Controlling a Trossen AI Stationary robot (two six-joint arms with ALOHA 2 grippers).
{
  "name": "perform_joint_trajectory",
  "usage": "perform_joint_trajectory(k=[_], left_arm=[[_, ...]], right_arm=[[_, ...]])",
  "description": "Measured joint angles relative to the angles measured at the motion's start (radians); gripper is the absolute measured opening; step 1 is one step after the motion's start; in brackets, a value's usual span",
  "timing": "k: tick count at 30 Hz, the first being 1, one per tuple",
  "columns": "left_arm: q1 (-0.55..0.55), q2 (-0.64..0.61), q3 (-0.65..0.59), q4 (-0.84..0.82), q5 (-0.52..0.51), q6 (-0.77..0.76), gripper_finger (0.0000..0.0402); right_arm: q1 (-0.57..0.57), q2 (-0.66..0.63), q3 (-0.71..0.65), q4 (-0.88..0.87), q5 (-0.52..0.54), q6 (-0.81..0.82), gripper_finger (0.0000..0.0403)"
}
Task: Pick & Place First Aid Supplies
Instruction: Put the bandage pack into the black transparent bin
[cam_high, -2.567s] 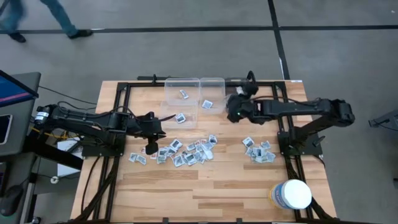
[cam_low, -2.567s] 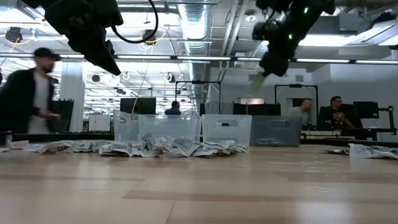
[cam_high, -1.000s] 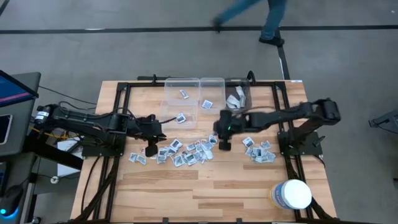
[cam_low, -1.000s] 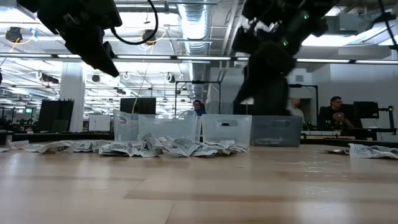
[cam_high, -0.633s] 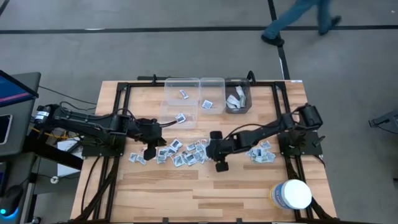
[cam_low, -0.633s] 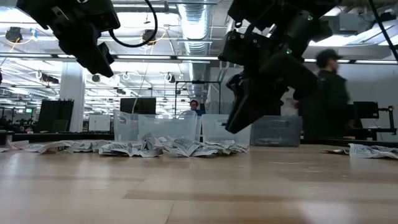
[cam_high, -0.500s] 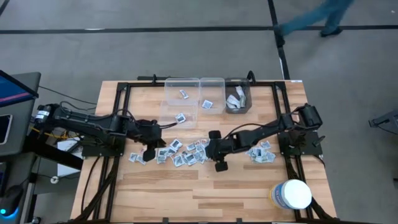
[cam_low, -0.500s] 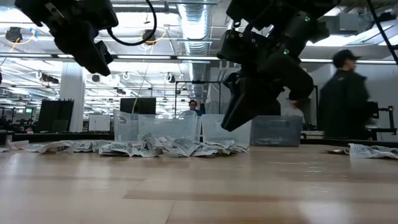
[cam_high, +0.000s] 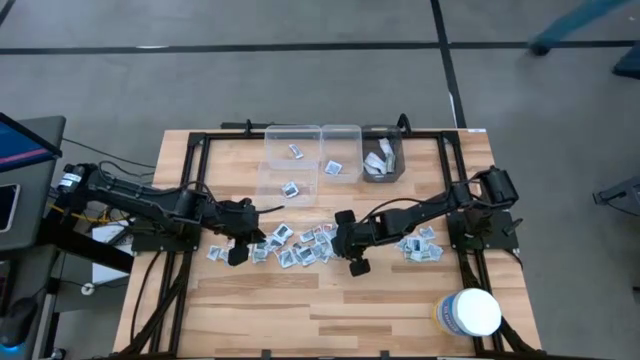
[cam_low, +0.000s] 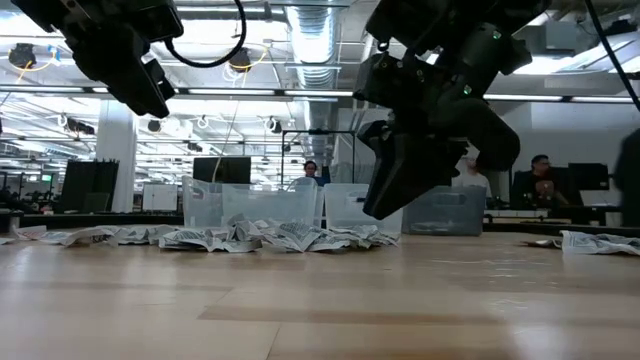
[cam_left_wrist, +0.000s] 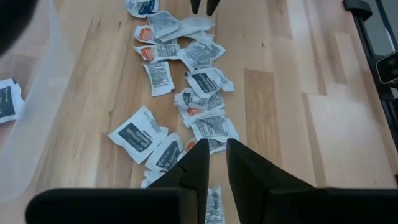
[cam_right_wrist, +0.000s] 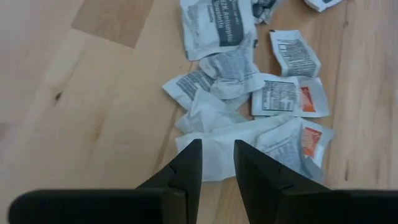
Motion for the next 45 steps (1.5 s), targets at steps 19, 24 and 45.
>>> perform_joint_trajectory(k=[19, 24, 45], left_arm=[[-0.001, 0.000, 0.000, 0.009, -0.010, 0.002, 0.0056], [-0.001, 0.000, 0.000, 0.009, -0.010, 0.004, 0.0056], [-0.001, 0.000, -0.079, 0.144, 0.017, -0.011, 0.0056]], right_arm=[[0.002, 0.000, 0.000, -0.001, -0.039, 0.000, 0.0098], [0.001, 0.000, -0.001, -0.002, -0.038, 0.000, 0.0127], [0.023, 0.001, -0.094, 0.038, -0.039, 0.043, 0.0156]])
